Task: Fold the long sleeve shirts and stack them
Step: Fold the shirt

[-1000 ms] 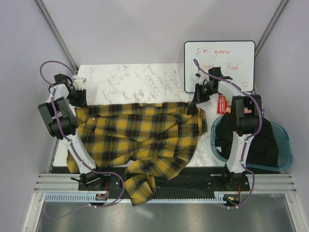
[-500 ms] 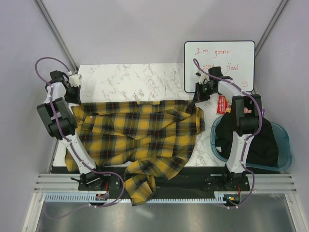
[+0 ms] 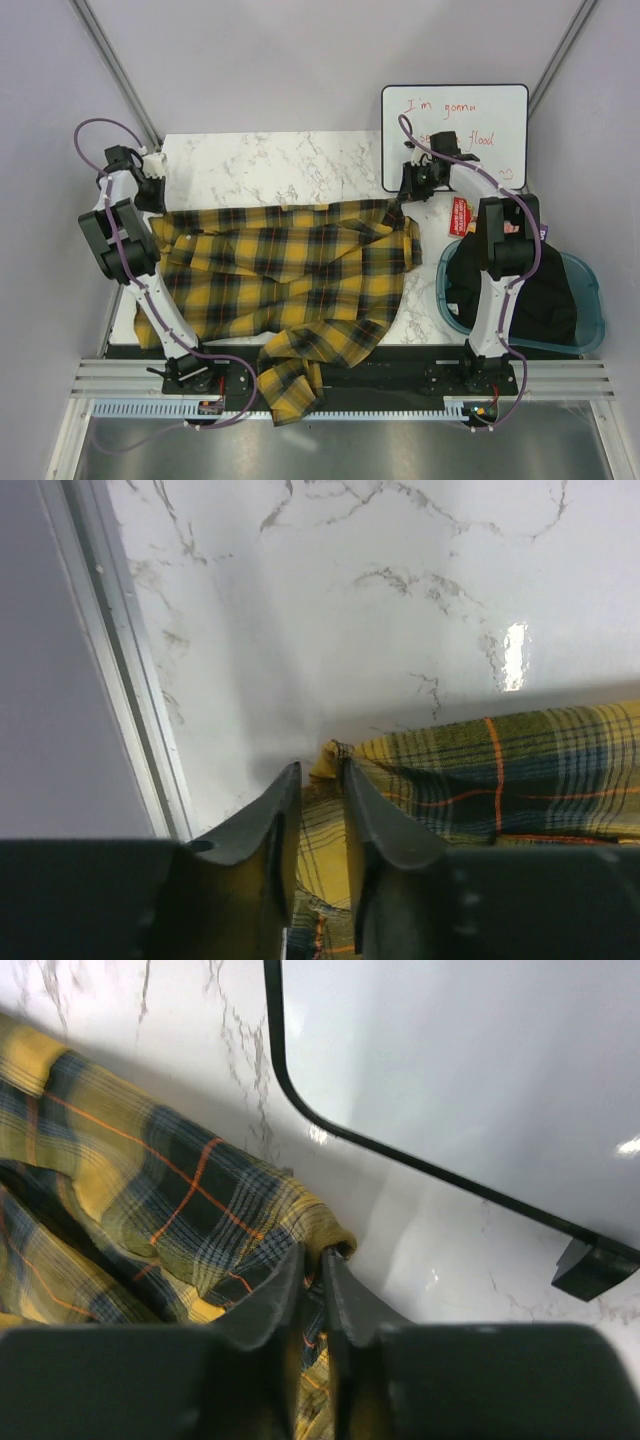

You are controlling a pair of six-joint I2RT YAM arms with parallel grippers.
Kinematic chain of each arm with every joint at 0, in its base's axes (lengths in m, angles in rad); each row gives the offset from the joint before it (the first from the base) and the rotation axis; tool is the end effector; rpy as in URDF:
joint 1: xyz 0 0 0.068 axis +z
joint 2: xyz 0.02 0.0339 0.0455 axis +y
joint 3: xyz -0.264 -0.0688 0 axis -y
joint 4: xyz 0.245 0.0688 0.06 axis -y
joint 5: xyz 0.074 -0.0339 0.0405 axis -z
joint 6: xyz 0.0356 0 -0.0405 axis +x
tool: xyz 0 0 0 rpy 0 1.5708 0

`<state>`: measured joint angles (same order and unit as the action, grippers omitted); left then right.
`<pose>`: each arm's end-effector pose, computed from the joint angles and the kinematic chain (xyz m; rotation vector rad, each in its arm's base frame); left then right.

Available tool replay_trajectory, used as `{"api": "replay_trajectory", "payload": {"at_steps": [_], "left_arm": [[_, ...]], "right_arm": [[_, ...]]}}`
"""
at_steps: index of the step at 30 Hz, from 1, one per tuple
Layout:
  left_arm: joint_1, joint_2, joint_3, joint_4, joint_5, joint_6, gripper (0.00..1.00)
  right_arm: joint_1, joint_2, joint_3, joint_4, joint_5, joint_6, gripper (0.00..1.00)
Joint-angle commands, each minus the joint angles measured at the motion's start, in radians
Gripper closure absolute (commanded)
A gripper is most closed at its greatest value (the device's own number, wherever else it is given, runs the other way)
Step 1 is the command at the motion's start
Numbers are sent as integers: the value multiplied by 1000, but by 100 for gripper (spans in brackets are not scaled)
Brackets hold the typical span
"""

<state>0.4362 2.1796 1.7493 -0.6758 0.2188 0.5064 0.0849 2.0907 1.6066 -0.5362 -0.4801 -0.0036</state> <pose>0.4269 0.1905 0.1852 0.1607 2.6267 0.0252 0.4481 0.0546 0.1917 -0.2877 2.5290 0.6501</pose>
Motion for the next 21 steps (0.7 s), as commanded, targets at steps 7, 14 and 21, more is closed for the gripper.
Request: {"api": "replay_trajectory", "payload": {"at_steps": [7,14,21], "left_arm": [[10,-346,-186,48,267,81,40],[-28,-503,-535,-19,269,179,41],[-30,-454,-645,-19,228,182,44]], "right_arm": [[10,-141,50,-123,-37,-59,46],[168,-205,-54,-202,-16,-140,56],[231,-101,-125,-168,55,-193,59]]}}
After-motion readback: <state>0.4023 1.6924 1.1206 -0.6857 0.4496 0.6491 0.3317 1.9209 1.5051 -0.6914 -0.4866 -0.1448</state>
